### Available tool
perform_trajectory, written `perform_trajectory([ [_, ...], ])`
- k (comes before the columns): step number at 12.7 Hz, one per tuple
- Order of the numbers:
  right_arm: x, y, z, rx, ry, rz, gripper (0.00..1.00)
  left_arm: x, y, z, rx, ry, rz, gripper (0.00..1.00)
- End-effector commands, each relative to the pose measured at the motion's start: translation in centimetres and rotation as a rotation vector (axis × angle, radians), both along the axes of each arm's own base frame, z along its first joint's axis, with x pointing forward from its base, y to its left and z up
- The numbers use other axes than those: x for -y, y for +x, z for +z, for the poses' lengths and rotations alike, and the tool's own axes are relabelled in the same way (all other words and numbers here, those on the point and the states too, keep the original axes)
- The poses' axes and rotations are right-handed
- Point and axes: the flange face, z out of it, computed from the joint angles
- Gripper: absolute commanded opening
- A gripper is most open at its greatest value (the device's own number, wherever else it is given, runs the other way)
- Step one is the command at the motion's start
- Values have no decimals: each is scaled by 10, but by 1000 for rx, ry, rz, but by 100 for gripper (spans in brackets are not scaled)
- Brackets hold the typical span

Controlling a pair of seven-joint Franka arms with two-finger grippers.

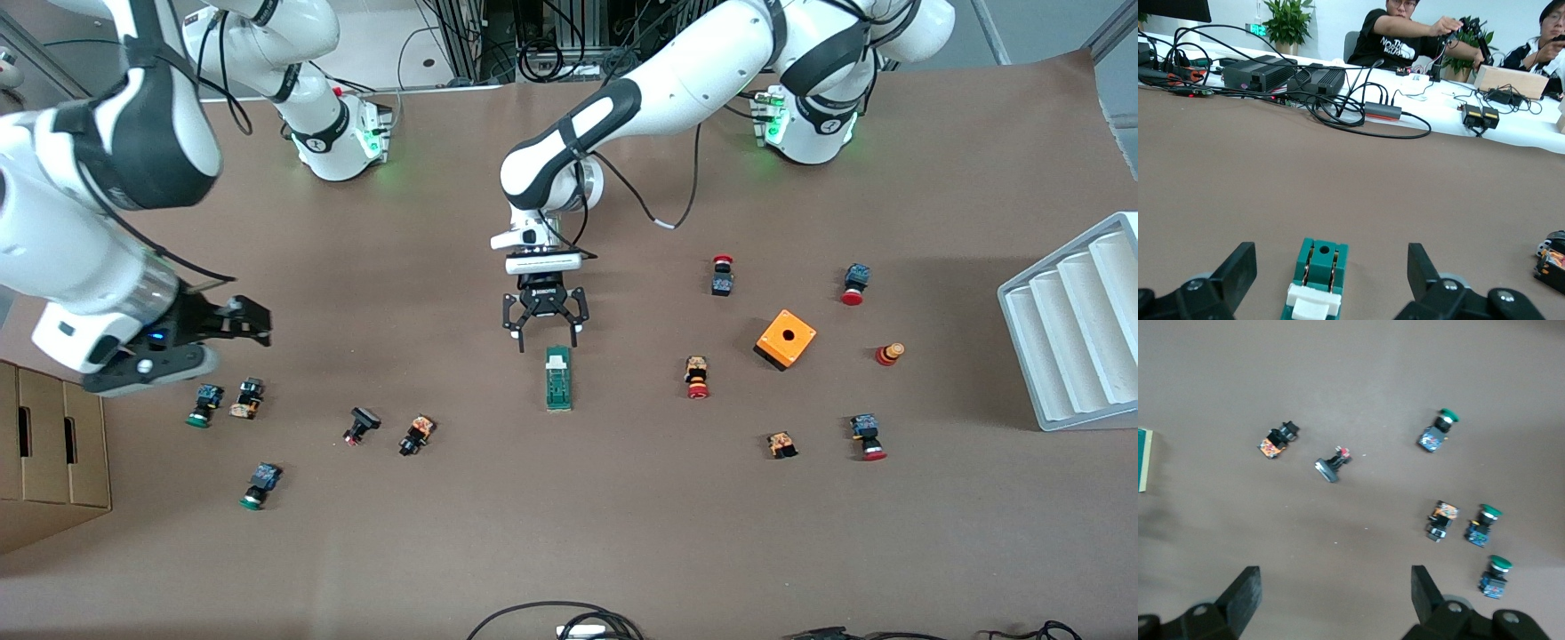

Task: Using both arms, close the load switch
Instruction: 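Lower the left gripper and grasp the green switch body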

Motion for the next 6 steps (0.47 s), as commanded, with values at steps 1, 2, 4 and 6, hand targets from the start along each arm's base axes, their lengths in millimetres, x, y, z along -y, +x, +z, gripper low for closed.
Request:
perform_trajectory([
  [1, -28, 21, -16, -19, 45, -66, 100, -1, 0, -29, 49, 17, -6, 100],
  [2, -40, 25, -26, -38, 66, -131, 100, -3, -1, -41, 56, 32, -16, 100],
  [4, -76, 30, -41, -56, 89, -225, 100, -3, -7, -49, 65, 47, -10, 100],
  [6, -114, 30, -55, -62, 134, -326, 100, -6, -8, -58, 63, 60, -7, 99],
])
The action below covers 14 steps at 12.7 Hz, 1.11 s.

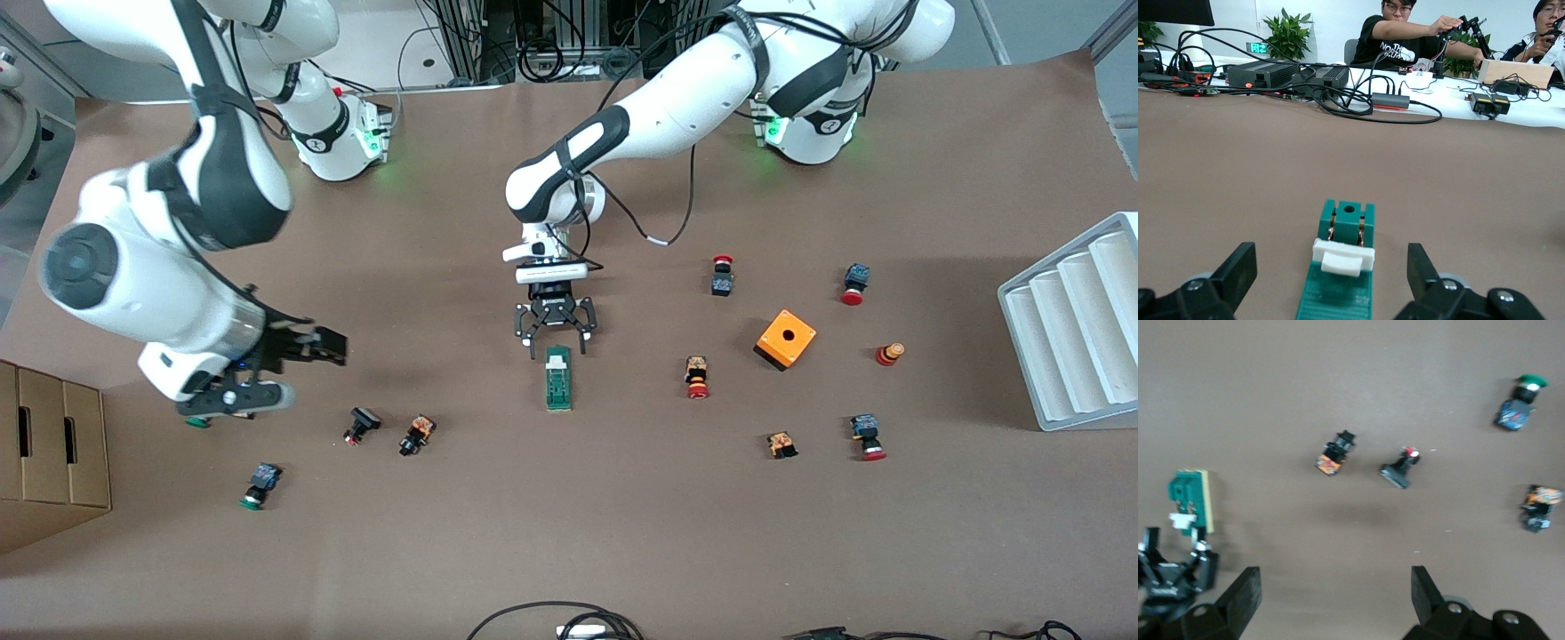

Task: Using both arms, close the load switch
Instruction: 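Lower the left gripper and grasp the green switch body, then reach the right gripper toward the switch's white lever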

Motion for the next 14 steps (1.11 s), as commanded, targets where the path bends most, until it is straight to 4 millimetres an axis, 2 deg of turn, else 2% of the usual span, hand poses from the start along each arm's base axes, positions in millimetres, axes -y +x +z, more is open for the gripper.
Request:
perform_trajectory([
  [1, -57, 3, -8, -4, 67, -130, 100, 7, -3, -7, 28, -3, 1, 100],
  [2, -70, 2, -16, -12, 72, -190, 100, 8, -2, -13, 28, -1, 3, 100],
  [5, -125, -10, -32, -64, 119, -424, 100, 16, -9, -14, 42, -4, 2, 100],
  [6, -137, -9, -37, -93, 170, -551, 100, 17, -8, -13, 46, -14, 5, 100],
  [8, -166, -14, -49, -81, 195, -673, 100, 18, -9, -21, 54, -13, 3, 100],
  [12, -218, -33, -77, -38, 179, -848, 100, 17, -14, -32, 47, -22, 5, 100],
  [14, -227, -40, -89, -34, 187, -939, 100, 17, -15, -33, 44, -20, 5, 100],
])
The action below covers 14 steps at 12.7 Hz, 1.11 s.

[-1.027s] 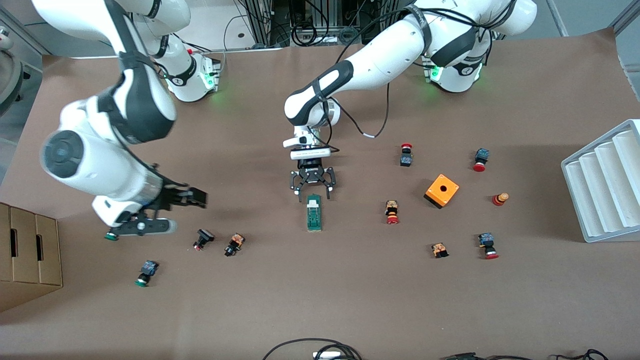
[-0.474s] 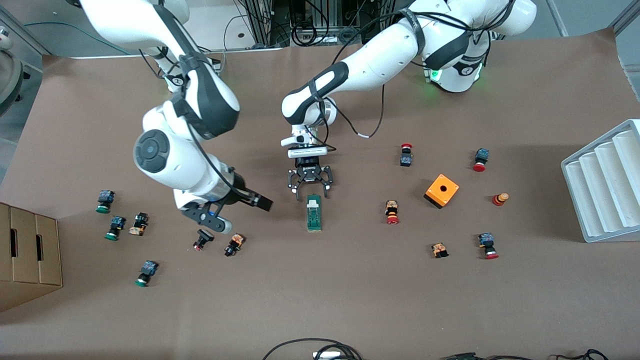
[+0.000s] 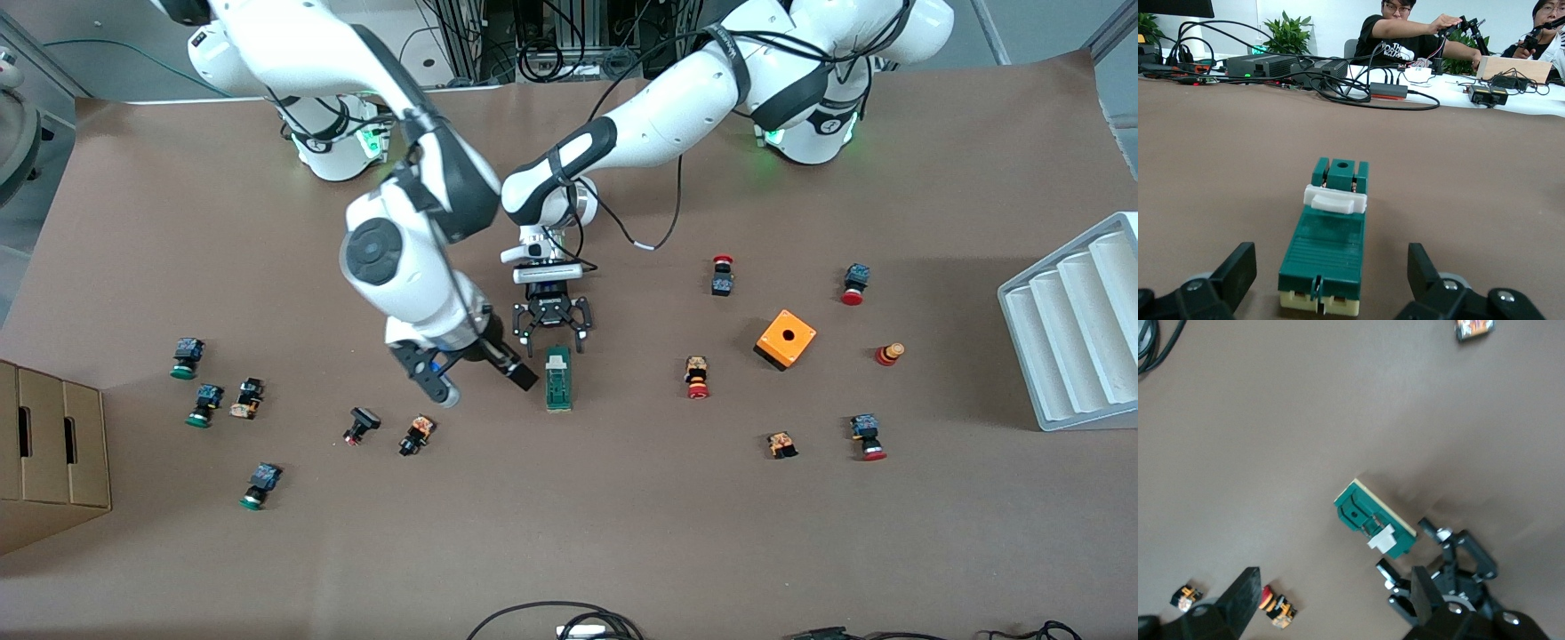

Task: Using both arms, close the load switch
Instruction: 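Reach the right gripper toward the switch's white lever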

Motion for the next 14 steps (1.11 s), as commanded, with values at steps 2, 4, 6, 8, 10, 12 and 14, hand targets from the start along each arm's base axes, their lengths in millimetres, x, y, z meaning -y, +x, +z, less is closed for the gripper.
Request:
perform_trajectory([
  [2, -12, -8, -22, -18, 9, -90, 96, 7, 0, -1, 29, -17, 3, 100],
  [4, -25, -15, -44, -63, -9, -185, 95, 6, 0, -3, 30, -15, 3, 100],
  [6, -35, -18, -60, -54, -3, -236, 85, 5, 0, -4, 27, -13, 5, 100],
  [8, -46, -23, -72, -44, 2, -270, 84, 3, -1, -8, 22, -10, 7, 100],
  [10, -51, -25, -84, -50, -6, -282, 82, 3, -2, -9, 20, -10, 11, 100],
  [12, -53, -27, -98, -53, -11, -314, 75, 2, -4, -9, 17, -6, 14, 100],
  [14, -58, -29, -103, -40, -5, -310, 100, 2, -4, -9, 19, -3, 17, 100],
])
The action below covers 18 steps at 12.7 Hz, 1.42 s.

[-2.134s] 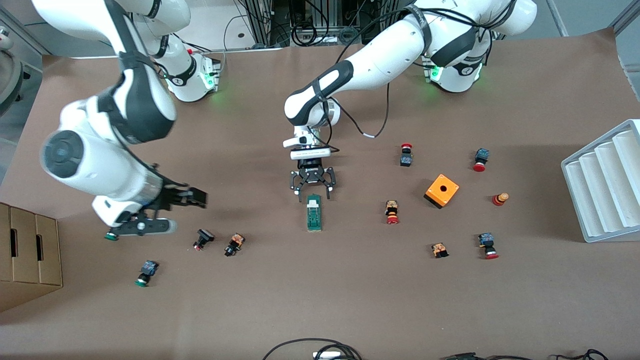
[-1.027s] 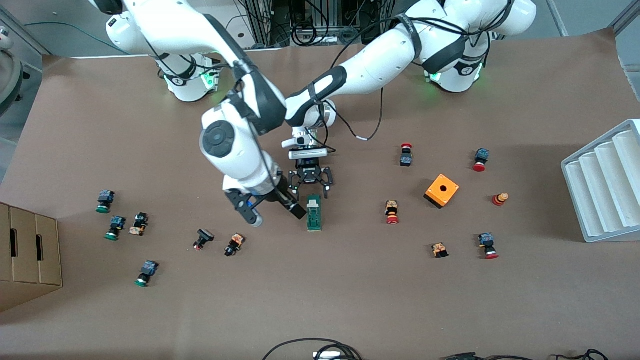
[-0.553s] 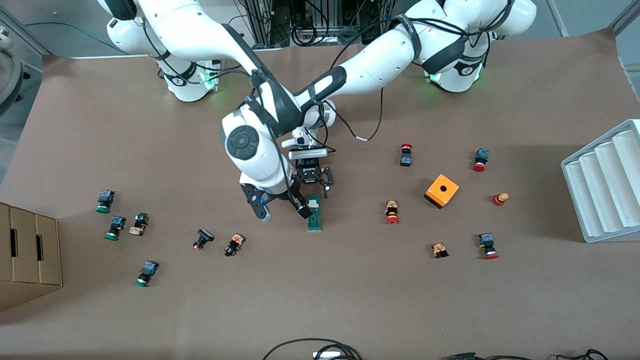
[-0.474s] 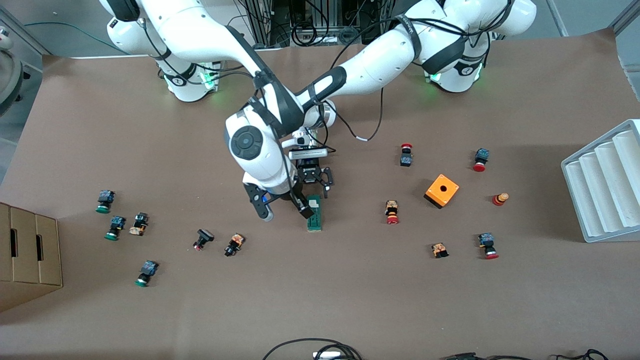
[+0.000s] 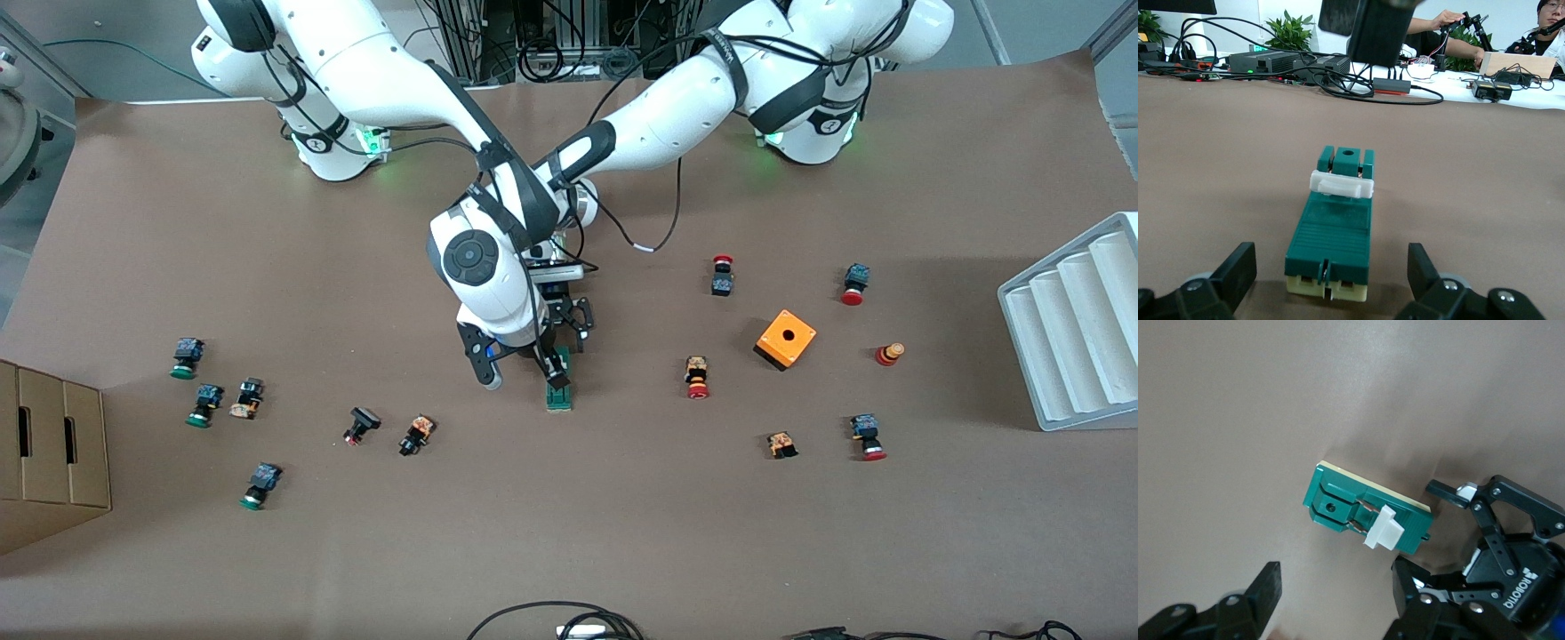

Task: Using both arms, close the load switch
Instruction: 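Grasp the white lever with the right gripper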

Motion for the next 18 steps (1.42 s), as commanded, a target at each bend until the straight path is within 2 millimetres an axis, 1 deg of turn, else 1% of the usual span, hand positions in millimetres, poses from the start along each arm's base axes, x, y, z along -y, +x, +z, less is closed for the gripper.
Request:
perform_trajectory([
  [1, -6, -2, -6, 19, 17, -17, 100, 5, -3, 0, 21, -12, 11, 100],
  [3, -2, -3, -11, 28, 17, -26, 100, 6, -4, 2, 23, -14, 11, 100],
  [4, 1, -4, -21, 15, 6, -27, 97, 7, -5, 2, 25, -11, 14, 99],
  [5, 3, -5, -27, 9, 1, -32, 89, 6, -5, 2, 26, -9, 14, 99],
  [6, 4, -5, -34, 1, -5, -38, 84, 7, -5, 2, 27, -6, 14, 97],
  [7, 5, -6, -38, -3, -7, -43, 81, 7, -7, 1, 24, -1, 12, 94],
  [8, 5, -6, -41, -12, -3, -54, 75, 7, -7, 1, 24, -1, 12, 91],
  [9, 5, -6, -43, -15, 2, -60, 74, 6, -7, 1, 19, 0, 18, 87],
  [12, 2, -7, -57, -7, 0, -75, 70, 6, -7, 0, 14, -1, 20, 77],
  [13, -1, -11, -59, -7, 0, -68, 66, 6, -7, 0, 14, -1, 18, 74],
  [14, -2, -11, -59, -10, 1, -74, 65, 5, -7, -1, 11, -2, 18, 63],
  [15, -3, -12, -57, -16, 3, -89, 65, 6, -6, 0, 12, -6, 18, 60],
  [18, -5, -15, -52, -39, 2, -109, 65, 6, -7, -1, 11, -10, 19, 60],
])
